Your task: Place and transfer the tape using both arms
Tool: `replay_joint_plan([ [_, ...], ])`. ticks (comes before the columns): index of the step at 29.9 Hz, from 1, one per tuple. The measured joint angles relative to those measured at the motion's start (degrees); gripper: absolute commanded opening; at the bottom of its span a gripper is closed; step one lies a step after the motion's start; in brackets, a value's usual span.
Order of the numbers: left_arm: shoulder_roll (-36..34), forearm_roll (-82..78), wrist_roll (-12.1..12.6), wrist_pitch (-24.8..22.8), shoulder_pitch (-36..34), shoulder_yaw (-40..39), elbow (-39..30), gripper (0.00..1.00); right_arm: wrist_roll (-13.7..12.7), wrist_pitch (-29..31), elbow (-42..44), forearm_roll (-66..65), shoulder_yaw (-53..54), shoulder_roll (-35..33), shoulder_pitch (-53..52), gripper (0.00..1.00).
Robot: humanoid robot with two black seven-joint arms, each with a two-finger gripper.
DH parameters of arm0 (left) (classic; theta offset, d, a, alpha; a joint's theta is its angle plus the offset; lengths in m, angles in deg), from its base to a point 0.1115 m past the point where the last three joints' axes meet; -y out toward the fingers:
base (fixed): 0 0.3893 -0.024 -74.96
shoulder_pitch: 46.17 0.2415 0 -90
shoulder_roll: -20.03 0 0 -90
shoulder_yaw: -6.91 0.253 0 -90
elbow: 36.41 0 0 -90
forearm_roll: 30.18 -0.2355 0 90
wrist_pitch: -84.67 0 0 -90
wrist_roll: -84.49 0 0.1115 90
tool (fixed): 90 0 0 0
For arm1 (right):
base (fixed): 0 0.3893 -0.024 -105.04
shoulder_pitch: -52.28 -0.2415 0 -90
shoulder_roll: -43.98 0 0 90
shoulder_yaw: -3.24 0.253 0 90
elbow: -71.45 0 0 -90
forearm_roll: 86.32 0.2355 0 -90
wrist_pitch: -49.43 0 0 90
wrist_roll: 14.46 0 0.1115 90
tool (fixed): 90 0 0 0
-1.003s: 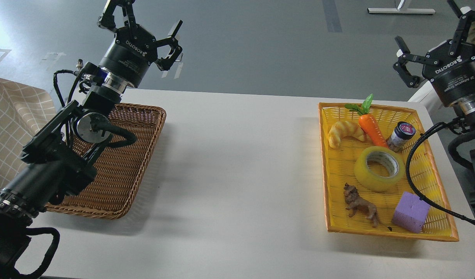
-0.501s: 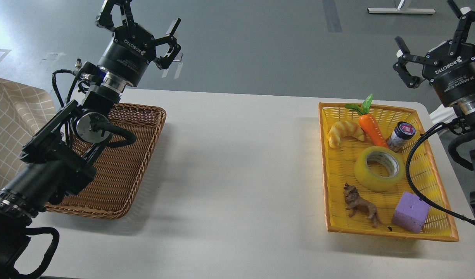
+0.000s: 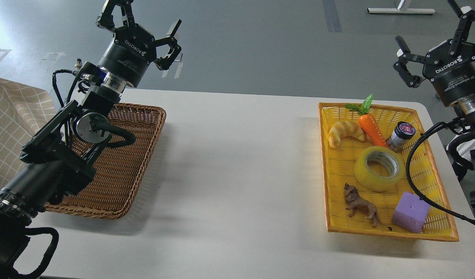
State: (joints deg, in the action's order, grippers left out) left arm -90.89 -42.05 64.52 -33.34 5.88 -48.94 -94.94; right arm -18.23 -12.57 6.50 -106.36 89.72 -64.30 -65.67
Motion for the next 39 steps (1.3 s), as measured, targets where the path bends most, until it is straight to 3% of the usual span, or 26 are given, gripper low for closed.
replay_joint_plan([
  [39,0.3,0.0,-0.3,0.0,0.0,0.0,0.0,0.98,0.0,0.0,-0.1,0.0,-0.4,0.0,0.1,1.00],
])
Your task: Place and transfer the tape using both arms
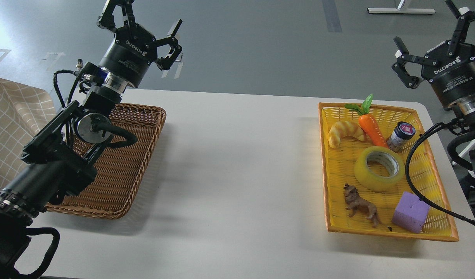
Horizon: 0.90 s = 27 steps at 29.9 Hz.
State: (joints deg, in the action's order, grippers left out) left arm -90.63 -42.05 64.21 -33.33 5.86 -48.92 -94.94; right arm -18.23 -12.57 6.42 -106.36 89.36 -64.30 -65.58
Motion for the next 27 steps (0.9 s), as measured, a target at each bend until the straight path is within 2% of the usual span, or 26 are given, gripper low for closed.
replay_joint_plan([
  [27,-0.5,0.0,0.0,0.0,0.0,-0.2,-0.2,0.98,-0.1,0.0,-0.4,-0.2,-1.4,-1.2,-0.1,1.00],
])
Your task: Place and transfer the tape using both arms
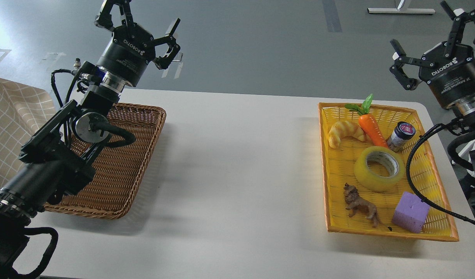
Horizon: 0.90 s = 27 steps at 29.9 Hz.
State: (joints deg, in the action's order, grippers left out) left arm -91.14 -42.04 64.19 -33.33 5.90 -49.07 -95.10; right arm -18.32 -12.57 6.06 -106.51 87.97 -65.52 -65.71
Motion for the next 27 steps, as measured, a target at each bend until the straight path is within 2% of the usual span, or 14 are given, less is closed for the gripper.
replay_joint_plan([
  [7,0.1,0.0,0.0,0.0,0.0,0.0,0.0,0.98,0.0,0.0,0.2,-0.8,-0.6,-1.4,-0.1,1.00],
  [15,0.5,0.0,0.0,0.0,-0.2,0.0,-0.4,0.98,0.0,0.0,0.4,-5.9,-10.2,-8.1,-0.1,0.99],
  [21,0.4,0.0,0.0,0.0,-0.2,0.0,-0.5,0.98,0.1,0.0,0.0,-15.1,-15.1,-14.7,-2.2,0.99],
  [27,0.4,0.0,0.0,0.0,-0.2,-0.1,-0.6,0.98,0.1,0.0,-1.4,-32.5,-19.1,-19.9,-6.4,0.99],
])
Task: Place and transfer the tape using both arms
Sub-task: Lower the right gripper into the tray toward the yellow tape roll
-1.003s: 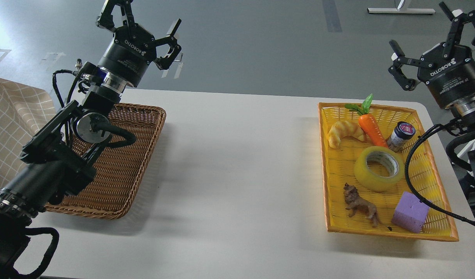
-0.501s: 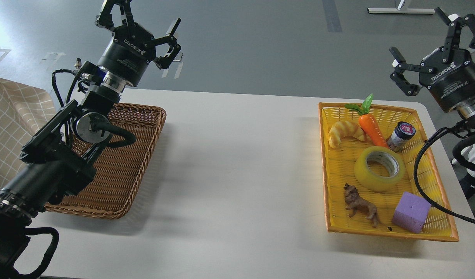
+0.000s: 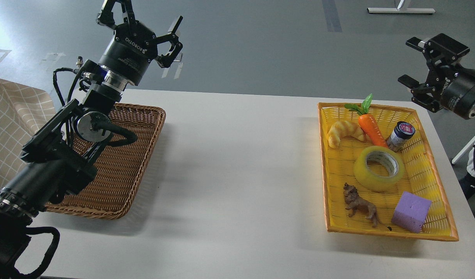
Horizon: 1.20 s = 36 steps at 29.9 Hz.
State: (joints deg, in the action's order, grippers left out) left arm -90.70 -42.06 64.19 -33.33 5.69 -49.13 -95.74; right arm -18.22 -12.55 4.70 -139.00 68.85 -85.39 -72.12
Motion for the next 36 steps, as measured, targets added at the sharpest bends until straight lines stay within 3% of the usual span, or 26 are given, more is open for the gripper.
replay_joint_plan([
  [6,0.4,0.0,0.0,0.0,0.0,0.0,0.0,0.98,-0.2,0.0,-5.6,-16.6,-2.3,-3.9,-0.2,1.00],
  [16,0.1,0.0,0.0,0.0,-0.1,-0.1,0.0,0.98,-0.1,0.0,-13.5,-26.0,-17.2,-11.8,-0.3,1.00],
  [27,-0.1,0.0,0.0,0.0,-0.1,-0.3,0.0,0.98,-0.2,0.0,-13.9,-49.1,-23.5,-11.6,1.2,0.97],
  [36,-0.1,0.0,0.0,0.0,0.0,-0.3,0.0,0.98,-0.3,0.0,-12.6,-56.2,-23.7,-9.5,4.7,0.95],
])
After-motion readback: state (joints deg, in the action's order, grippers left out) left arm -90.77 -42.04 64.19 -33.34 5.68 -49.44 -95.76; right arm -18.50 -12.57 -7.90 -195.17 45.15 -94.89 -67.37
